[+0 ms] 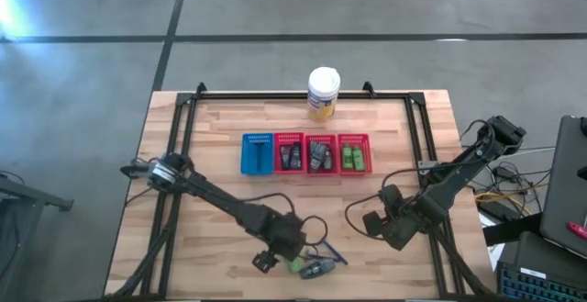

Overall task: Pick & Place Travel size toiletries
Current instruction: Put the green shampoo into the right red bin

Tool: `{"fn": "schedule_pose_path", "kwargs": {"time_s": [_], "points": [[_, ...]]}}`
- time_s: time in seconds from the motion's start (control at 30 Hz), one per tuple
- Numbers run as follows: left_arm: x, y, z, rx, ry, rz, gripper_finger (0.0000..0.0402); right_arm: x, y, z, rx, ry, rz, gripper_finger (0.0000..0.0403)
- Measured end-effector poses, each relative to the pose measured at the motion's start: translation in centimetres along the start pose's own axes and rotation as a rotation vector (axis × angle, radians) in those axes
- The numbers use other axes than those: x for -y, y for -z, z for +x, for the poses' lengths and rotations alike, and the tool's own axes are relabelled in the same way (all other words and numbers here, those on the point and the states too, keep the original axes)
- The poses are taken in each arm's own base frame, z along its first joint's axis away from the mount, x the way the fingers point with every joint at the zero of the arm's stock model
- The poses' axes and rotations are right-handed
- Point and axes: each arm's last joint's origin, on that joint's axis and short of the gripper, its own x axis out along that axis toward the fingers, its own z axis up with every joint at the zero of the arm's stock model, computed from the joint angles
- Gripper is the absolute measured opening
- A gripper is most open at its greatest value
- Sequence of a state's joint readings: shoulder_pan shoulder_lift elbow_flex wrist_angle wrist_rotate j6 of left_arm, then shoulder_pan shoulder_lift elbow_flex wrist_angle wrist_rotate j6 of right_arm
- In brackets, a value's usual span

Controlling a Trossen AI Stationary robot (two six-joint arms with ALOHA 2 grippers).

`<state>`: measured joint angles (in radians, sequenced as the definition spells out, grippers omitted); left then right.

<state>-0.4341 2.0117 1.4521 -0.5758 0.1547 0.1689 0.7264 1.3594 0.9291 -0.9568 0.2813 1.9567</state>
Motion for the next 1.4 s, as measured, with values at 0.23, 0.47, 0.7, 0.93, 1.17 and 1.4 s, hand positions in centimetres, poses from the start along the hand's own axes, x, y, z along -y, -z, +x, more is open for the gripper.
{"fn": "schedule_pose_path", "kwargs": {"time_s": [0.23,0.47,0.7,0.93,1.17,1.4], "points": [[0.0,-0.5,0.0,0.052,-0.009,0.083,0.0307,0.0,0.0,0.0,-0.001,-0.003,0.001,0.0323],[0.7,-0.6,0.5,0.072,0.064,0.202,0.0304,0.0,0.0,0.0,-0.001,-0.003,0.001,0.0343],[0.5,-0.7,0.6,0.092,0.046,0.223,0.028,0.0,0.0,0.0,-0.001,-0.003,0.001,0.0346],[0.6,0.4,1.7,0.085,0.05,0.222,0.0258,0.0,0.0,0.0,-0.001,-0.003,0.001,0.0325],[0.6,0.2,1.7,0.107,0.047,0.19,0.0239,0.0,0.0,0.0,-0.001,-0.003,0.002,0.0319],[0.6,0.3,1.7,0.097,0.053,0.106,0.0184,-0.2,0.0,0.0,-0.006,-0.016,0.006,0.0334]]}}
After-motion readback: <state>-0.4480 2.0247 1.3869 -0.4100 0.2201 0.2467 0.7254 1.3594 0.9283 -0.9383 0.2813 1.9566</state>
